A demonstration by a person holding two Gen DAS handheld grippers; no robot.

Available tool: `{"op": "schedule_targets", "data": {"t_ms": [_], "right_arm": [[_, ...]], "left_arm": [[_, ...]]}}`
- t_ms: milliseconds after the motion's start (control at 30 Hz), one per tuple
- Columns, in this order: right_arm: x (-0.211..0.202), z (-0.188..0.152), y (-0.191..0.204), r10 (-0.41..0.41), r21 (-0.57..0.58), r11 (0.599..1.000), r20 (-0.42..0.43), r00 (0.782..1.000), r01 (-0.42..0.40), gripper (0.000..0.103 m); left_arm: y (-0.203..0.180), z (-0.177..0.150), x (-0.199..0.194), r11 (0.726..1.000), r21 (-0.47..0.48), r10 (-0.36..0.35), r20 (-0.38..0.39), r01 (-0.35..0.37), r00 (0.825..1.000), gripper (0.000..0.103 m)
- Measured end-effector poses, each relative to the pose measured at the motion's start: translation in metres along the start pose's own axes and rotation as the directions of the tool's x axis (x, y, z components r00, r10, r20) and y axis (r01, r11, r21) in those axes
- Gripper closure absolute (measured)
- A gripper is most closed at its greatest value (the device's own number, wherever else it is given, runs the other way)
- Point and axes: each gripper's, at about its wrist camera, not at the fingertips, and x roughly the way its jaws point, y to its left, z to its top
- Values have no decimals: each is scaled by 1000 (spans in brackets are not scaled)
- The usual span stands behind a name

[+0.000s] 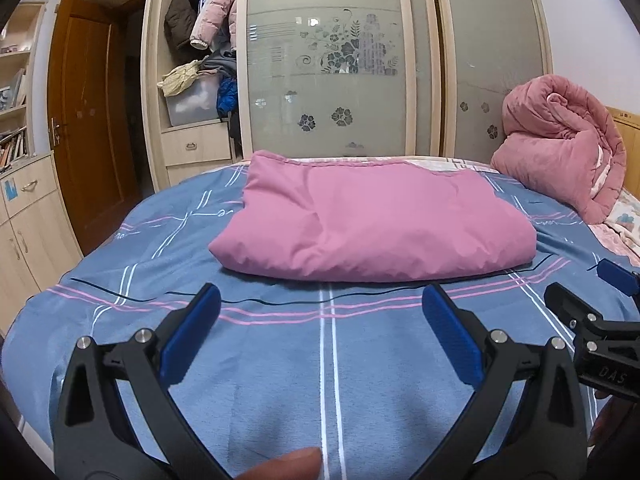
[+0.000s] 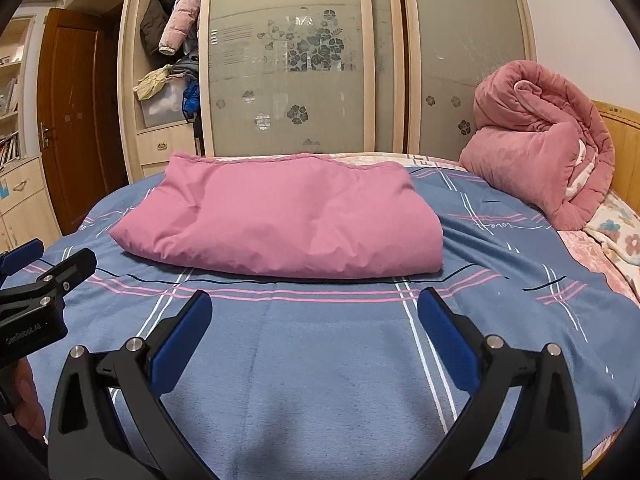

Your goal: Fold large clothes

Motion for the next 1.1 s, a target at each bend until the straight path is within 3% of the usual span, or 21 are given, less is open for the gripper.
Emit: {"op": "schedule_targets", "data": {"t_ms": [1100], "right_arm": [[1,-1,5,0,-2,1000,1,1000,0,1]], "left_arm": [[3,-1,6,1000,-14,-17,-27,16,999,2]]}}
